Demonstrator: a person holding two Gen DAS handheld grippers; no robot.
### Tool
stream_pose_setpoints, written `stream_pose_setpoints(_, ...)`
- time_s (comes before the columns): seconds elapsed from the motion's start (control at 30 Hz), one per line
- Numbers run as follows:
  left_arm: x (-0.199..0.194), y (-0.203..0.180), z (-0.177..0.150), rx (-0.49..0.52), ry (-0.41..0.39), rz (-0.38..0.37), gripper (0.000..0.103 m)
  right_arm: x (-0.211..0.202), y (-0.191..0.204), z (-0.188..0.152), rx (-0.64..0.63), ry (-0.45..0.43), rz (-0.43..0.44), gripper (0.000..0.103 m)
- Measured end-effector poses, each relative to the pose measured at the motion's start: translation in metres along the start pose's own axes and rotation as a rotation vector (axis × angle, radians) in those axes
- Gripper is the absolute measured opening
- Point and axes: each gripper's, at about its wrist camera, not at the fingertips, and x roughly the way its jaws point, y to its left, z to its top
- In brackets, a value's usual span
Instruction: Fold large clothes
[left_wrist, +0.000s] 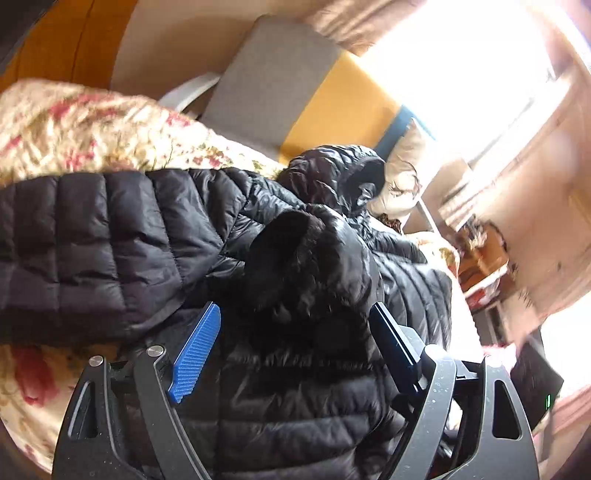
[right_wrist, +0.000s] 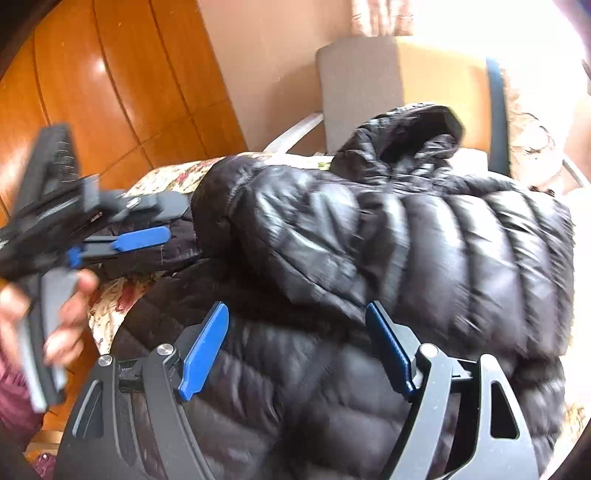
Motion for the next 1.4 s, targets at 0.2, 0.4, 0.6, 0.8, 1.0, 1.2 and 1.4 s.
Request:
stream_pose_setpoints(0.2,0.012,0.006,0.02,-0.063,0.025,-0.101,0.074,-0.056,-0.073,0.005,0.14,-0.081,-0.123,0.074)
stream_pose_setpoints(0.4,0.0,0.022,0.029,-0.097,0.0,-0.209,0.071,-0.06,-0.103,0.015,0.185,-0.087,-0.228,0.069)
stream_pose_setpoints(0.6,0.04,0.012,0.049,-0.081,0.136,-0.266,0.036,-0.042,-0.117,0.026,0.211,-0.084,-0.262,0.067)
stream_pose_setpoints(0.8,0.039,0.007,0.024,0.086,0.043,-0.044,0.009,-0.003,-0.123,0.017,0.191,0.045,-0.326,0.066)
stream_pose_setpoints(1.0,0.063,0.041,-0.007,0.121,0.096,0.14,0.008,0.028,-0.142,-0.008,0.267,0.092,-0.308,0.067)
stream_pose_setpoints(1.2,-0.013,0.011,0.008,0.158,-0.154,0.175,0.017,0.007,-0.141,-0.003,0.274,0.088,-0.271,0.07)
stream_pose_setpoints(1.4,-0.013,-0.028,0.016,0.246,-0.181,0.09,0.039,-0.047,-0.13,0.028,0.236,-0.071,-0.264,0.075)
